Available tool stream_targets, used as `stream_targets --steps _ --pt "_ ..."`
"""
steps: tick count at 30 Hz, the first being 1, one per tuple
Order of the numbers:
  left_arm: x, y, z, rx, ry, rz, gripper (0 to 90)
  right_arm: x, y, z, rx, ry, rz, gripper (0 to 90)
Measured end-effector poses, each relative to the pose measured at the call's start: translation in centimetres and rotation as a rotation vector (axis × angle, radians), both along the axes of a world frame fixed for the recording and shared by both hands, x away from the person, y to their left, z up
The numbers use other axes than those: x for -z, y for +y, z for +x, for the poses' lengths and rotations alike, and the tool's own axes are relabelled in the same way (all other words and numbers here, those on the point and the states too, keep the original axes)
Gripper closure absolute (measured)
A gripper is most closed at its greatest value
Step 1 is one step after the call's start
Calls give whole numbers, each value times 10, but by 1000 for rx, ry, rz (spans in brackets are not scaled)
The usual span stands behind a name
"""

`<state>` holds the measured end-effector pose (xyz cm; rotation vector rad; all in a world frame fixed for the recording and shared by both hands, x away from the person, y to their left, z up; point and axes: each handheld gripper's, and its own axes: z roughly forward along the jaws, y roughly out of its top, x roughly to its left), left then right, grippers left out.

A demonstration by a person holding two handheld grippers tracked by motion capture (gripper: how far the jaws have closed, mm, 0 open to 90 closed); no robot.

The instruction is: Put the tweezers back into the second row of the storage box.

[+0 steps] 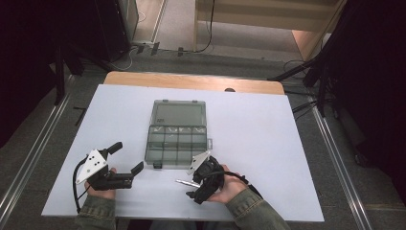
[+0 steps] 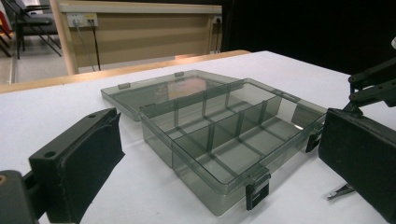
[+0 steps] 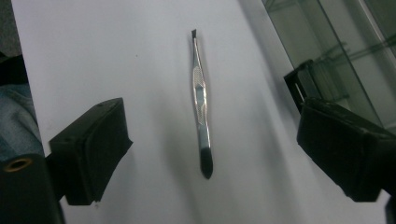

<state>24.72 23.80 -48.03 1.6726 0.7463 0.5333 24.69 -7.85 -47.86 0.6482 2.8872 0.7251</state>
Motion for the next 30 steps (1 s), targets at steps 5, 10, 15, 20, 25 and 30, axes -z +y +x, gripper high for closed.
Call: stream_targets --steps 5,10,15,20,25,30 --pt "0 0 0 0 0 0 0 -1 11 4 -31 8 -47 223" --pt "0 0 0 2 3 4 0 0 22 8 -47 28 -105 421" --pt "0 1 -1 1 4 3 0 0 28 14 -34 49 -129 544" --pt "0 2 -1 -2 4 3 0 1 36 16 -57 61 -169 680" --pt "1 2 -1 -2 4 2 0 0 40 15 -82 60 -186 855" --pt "1 2 -1 -2 4 1 0 -1 32 18 -100 112 -137 863"
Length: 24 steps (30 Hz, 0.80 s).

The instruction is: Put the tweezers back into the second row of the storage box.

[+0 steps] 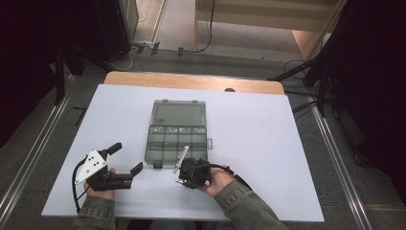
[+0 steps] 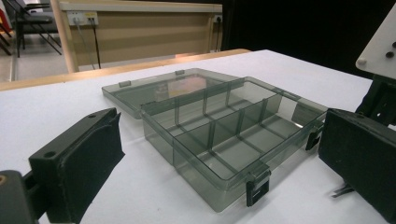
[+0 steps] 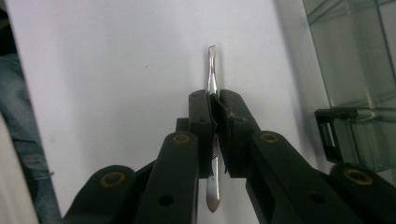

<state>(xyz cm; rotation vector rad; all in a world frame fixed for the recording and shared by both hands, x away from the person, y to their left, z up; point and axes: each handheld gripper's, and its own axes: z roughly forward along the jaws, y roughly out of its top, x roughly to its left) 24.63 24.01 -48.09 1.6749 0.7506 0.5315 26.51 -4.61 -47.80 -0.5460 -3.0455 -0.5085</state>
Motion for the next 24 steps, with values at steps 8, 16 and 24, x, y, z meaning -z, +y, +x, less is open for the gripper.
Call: stream_targets --steps 8,16,24 --pt "0 0 0 1 0 -2 0 -15 -12 -4 -26 -35 96 871" --pt "0 -1 0 0 1 -2 0 -22 -15 -4 -15 -66 143 871" --pt "1 -1 1 -1 5 2 0 -28 -21 1 20 -85 210 871"
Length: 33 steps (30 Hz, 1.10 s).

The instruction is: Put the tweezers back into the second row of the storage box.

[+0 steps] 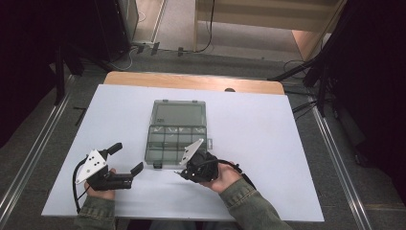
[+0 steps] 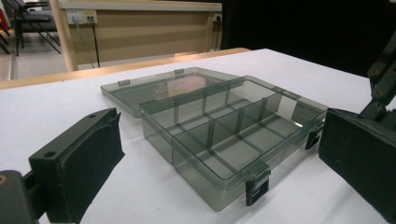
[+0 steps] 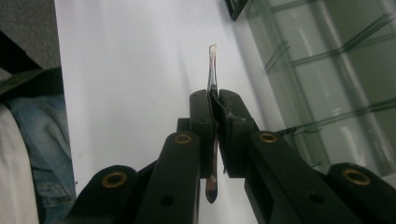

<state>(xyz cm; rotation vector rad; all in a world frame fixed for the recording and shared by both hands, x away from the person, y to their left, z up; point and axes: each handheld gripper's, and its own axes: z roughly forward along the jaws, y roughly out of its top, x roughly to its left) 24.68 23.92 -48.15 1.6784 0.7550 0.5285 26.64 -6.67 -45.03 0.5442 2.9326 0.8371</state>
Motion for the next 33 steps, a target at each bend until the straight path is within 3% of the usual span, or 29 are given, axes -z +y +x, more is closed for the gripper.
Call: stream_targets --steps 11,17,24,33 --pt "0 0 0 -2 -2 0 0 -18 -6 1 41 -70 66 871" --pt "0 0 0 -2 0 2 0 -22 -8 5 79 -104 71 871" --pt "0 1 1 -2 0 2 0 -30 -10 13 130 -146 135 871" --pt "0 1 1 -5 3 -16 0 -28 -8 29 142 -123 160 871"
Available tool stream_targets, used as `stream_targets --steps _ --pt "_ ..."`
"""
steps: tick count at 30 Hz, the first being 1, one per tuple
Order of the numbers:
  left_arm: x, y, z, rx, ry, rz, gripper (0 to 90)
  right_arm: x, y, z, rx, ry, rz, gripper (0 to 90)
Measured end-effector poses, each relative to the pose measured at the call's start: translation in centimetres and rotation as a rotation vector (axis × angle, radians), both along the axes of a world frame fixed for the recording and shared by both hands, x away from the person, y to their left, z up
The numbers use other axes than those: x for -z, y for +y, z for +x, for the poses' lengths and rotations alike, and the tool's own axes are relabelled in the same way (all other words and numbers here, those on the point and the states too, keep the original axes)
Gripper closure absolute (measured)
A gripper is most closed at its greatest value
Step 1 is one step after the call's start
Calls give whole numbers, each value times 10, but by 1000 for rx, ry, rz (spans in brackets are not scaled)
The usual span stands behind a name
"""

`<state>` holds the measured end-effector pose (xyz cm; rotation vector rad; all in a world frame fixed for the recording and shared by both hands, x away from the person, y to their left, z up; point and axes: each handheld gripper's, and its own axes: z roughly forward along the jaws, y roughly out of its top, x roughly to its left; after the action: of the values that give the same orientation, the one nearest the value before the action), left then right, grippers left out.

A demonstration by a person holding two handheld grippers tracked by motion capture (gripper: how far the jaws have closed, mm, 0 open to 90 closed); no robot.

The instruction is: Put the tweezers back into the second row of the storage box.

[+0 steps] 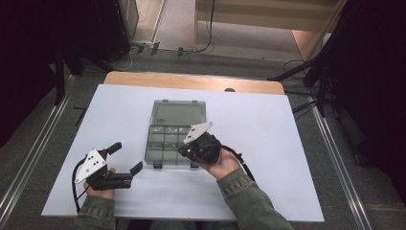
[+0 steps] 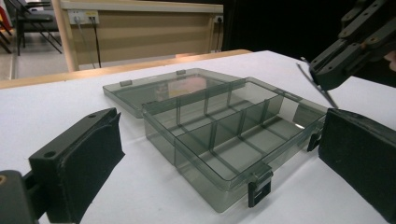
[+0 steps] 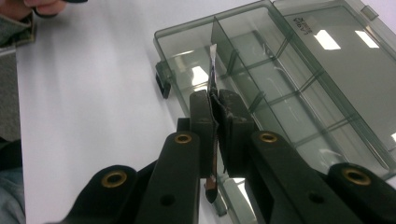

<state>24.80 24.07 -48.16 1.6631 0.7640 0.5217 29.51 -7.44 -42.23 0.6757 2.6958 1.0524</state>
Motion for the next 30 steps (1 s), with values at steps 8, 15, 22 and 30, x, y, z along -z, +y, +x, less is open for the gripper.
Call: stream_targets --steps 8,15,22,30 --pt "0 0 -1 7 1 -7 0 11 7 20 35 3 -35 871" --pt "0 0 0 8 4 -10 0 18 13 28 26 2 -86 871" --pt "0 0 0 8 7 -13 0 22 28 23 -37 -64 -219 815" --pt "-1 0 -1 8 3 -14 0 12 21 18 26 -86 -153 482"
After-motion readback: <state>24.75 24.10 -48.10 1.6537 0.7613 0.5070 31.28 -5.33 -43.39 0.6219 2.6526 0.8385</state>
